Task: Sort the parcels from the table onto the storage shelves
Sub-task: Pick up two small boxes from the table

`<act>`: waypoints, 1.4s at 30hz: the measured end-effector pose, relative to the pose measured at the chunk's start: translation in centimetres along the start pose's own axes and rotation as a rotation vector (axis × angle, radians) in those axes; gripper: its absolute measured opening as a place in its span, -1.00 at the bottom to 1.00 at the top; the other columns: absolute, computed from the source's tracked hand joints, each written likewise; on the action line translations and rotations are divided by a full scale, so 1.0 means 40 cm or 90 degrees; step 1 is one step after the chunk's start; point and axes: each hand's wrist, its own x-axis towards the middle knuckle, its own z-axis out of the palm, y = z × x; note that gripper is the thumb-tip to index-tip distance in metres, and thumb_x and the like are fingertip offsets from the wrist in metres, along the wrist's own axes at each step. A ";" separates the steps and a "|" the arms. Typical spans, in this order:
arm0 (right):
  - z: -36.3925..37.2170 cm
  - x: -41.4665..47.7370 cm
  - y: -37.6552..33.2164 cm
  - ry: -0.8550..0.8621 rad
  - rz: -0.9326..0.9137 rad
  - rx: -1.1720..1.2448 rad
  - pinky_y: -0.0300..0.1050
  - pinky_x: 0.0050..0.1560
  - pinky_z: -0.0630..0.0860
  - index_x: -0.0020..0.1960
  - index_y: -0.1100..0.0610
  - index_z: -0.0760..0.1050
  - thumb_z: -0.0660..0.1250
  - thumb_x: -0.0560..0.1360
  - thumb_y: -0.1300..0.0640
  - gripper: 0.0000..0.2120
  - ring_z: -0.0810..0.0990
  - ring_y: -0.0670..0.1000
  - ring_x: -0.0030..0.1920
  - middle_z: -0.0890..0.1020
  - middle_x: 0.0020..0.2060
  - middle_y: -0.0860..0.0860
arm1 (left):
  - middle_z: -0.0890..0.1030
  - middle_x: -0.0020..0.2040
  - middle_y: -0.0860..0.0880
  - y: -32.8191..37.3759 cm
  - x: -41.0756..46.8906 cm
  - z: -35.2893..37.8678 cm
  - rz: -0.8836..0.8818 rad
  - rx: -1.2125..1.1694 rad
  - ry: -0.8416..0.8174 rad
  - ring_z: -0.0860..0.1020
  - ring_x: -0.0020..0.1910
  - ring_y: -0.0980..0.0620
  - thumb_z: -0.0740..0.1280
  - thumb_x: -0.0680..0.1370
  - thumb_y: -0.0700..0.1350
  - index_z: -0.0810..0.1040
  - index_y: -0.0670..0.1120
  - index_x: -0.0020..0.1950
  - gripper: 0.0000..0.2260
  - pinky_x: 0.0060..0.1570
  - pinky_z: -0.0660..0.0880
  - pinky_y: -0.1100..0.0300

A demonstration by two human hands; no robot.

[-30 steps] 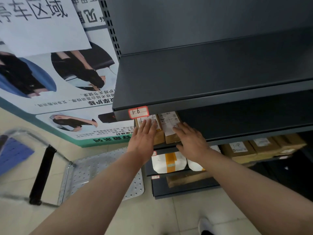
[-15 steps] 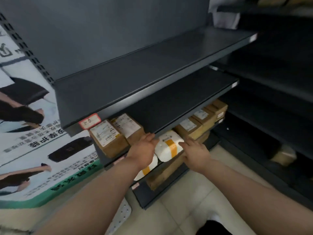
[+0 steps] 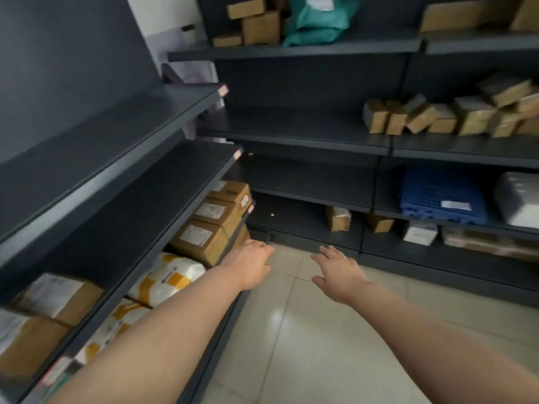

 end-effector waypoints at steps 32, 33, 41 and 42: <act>-0.250 -0.706 1.439 0.189 0.767 0.202 0.10 0.42 0.19 0.51 0.00 0.19 0.20 0.57 -0.11 -0.44 0.08 0.10 0.52 0.13 0.54 0.05 | 0.40 0.44 -0.06 1.780 0.826 -0.044 0.582 0.065 -0.179 0.39 0.38 -0.10 0.24 0.60 0.06 0.31 0.01 0.49 -0.54 0.30 0.37 0.01; -0.261 -0.719 1.468 0.207 0.794 0.209 0.09 0.41 0.21 0.50 0.00 0.19 0.21 0.56 -0.11 -0.44 0.10 0.10 0.52 0.14 0.53 0.05 | 0.39 0.44 -0.05 1.831 0.848 -0.049 0.602 0.075 -0.181 0.38 0.38 -0.11 0.24 0.61 0.07 0.30 0.01 0.50 -0.53 0.30 0.37 0.01; -0.282 -0.934 1.646 0.280 0.991 0.256 0.08 0.39 0.24 0.50 0.00 0.20 0.21 0.57 -0.11 -0.45 0.14 0.12 0.50 0.15 0.53 0.05 | 0.41 0.42 -0.06 2.230 0.879 -0.047 0.758 0.123 -0.206 0.38 0.38 -0.09 0.22 0.62 0.07 0.30 0.00 0.49 -0.55 0.29 0.38 -0.01; -0.282 -0.969 1.671 0.290 1.010 0.256 0.08 0.39 0.24 0.50 0.00 0.20 0.21 0.57 -0.11 -0.45 0.14 0.12 0.50 0.15 0.53 0.05 | 0.40 0.43 -0.06 2.279 0.868 -0.044 0.777 0.119 -0.208 0.38 0.38 -0.09 0.23 0.62 0.07 0.29 0.00 0.50 -0.54 0.30 0.38 -0.01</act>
